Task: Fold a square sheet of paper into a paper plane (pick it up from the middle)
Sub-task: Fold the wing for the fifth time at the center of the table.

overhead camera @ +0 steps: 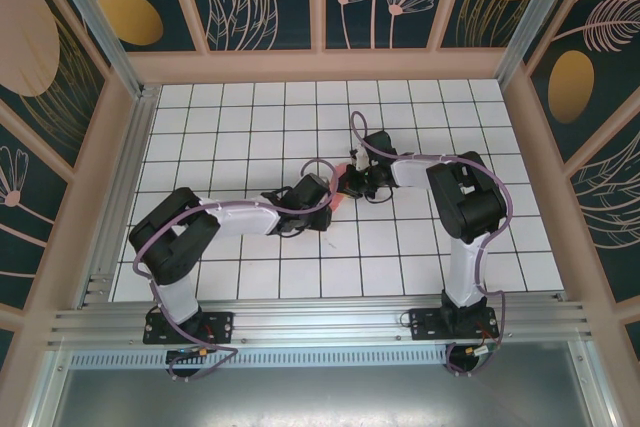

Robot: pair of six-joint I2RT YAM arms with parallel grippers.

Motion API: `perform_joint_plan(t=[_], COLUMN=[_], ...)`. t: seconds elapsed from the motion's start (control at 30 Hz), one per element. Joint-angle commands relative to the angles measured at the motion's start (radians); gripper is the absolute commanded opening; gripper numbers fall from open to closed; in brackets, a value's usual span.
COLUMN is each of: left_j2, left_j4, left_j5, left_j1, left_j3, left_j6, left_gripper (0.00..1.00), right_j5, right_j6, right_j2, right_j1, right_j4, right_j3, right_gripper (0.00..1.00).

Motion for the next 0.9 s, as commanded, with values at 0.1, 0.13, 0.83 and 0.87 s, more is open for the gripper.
perform_joint_plan(t=[0.1, 0.13, 0.83, 0.87], left_j2=[0.011, 0.014, 0.044, 0.046], left_j4=[-0.096, -0.102, -0.203, -0.205], left_j5=[-0.049, -0.056, -0.162, -0.164], left_j1=[-0.013, -0.013, -0.039, -0.04], left_j3=[0.055, 0.065, 0.119, 0.122], left_j6=[0.081, 0.084, 0.129, 0.133], left_gripper=[0.18, 0.17, 0.19, 0.18], right_j5=[0.048, 0.046, 0.038, 0.038], right_j6=[-0.002, -0.002, -0.003, -0.005], right_j2=[0.062, 0.063, 0.074, 0.075], right_j1=[0.0, -0.001, 0.0, 0.0], right_j4=[-0.035, -0.035, -0.035, -0.034], right_j3=[-0.011, -0.011, -0.01, -0.009], right_gripper=[0.03, 0.03, 0.03, 0.03])
